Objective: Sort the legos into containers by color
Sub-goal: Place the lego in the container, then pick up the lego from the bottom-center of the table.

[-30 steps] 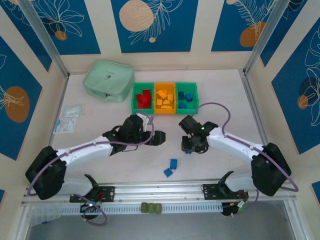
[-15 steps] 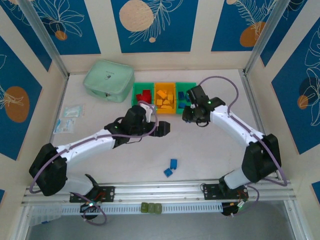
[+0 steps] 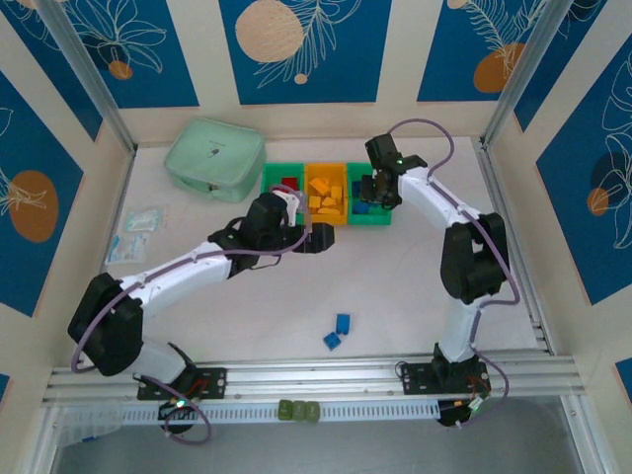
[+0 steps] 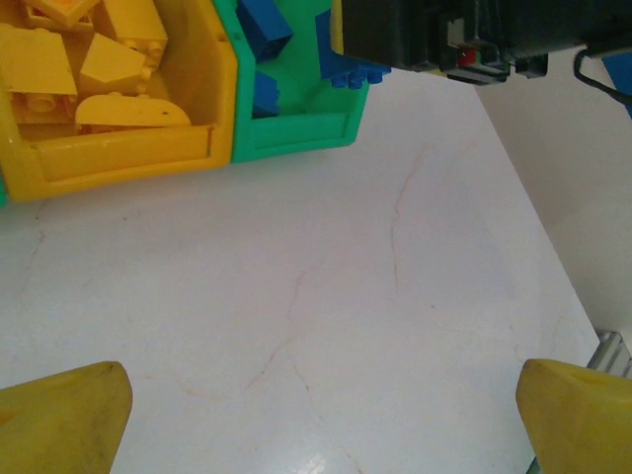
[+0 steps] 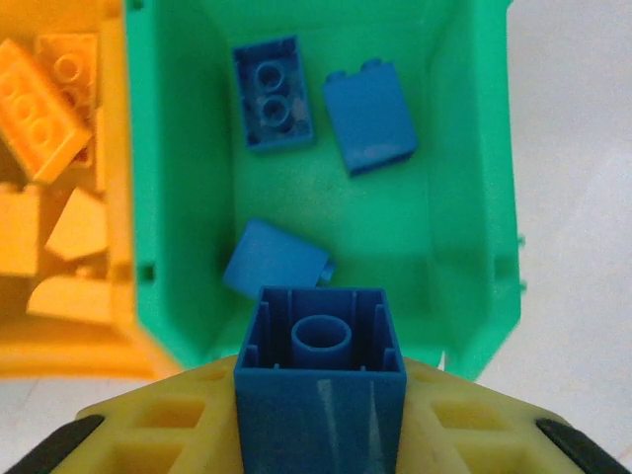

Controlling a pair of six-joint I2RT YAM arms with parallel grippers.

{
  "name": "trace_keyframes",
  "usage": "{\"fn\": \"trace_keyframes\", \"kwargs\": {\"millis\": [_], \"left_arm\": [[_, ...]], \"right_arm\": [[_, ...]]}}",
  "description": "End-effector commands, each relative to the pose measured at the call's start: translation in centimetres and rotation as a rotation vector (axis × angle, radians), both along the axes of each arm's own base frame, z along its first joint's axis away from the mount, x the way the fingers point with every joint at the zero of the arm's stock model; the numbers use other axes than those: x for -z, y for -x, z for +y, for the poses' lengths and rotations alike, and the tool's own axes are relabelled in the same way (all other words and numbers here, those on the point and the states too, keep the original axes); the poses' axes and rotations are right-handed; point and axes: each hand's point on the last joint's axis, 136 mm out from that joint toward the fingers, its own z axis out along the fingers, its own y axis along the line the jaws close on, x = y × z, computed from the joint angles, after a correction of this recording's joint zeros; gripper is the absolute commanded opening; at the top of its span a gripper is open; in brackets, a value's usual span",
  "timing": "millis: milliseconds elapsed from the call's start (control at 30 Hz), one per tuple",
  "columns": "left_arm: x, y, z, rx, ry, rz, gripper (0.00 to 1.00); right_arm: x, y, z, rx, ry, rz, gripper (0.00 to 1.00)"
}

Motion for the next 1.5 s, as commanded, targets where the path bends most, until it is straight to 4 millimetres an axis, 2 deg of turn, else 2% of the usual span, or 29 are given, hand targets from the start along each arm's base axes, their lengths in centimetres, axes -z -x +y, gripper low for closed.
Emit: {"fn": "trace_keyframes", "kwargs": {"millis": [0, 200, 333, 467, 700, 933, 1100, 1300, 1467], "left_arm": [[-1.0, -0.7, -0.2, 0.006, 0.028, -0.010, 0.99], [-0.2, -0.8, 0.2, -0.011, 0.041, 0.012, 0.99], [-0.3, -0.9, 0.6, -0.015, 0.043, 0.015, 0.99], [-0.6, -1.0, 1.0, -0.024, 0.041, 0.005, 0.99], [-1.0, -0.9, 1.2, -0.023, 0.060, 0.013, 0.99], [-1.2, 0.3, 2.4, -0.026, 0.040, 0.015, 0.99], [-0.8, 1.7, 3.9, -0.028, -0.009, 0.027, 0.99], [0.6, 3.5, 5.5, -0.020, -0.060, 0.040, 0.99], [2.2, 5.0, 7.0, -0.014, -0.112, 0.055, 0.99]], "right_arm": [[0.8, -0.9, -1.0, -0.011, 0.072, 0.011, 0.37], [2.6, -2.6, -1.5, -0.009, 0.109, 0.027, 0.38], [3.1, -2.8, -1.7, -0.003, 0.116, 0.047, 0.44], [2.3, -2.5, -1.7, -0.002, 0.104, 0.030, 0.52], [-1.2, -0.7, 0.5, -0.063, 0.019, -0.023, 0.55], [-2.2, 3.7, 2.4, -0.115, -0.059, -0.011, 0.56], [-2.4, 7.7, 3.7, -0.156, -0.092, 0.015, 0.58], [-1.3, 13.7, 5.2, -0.219, -0.040, 0.083, 0.61], [0.6, 18.9, 6.1, -0.247, 0.006, 0.160, 0.64]]}}
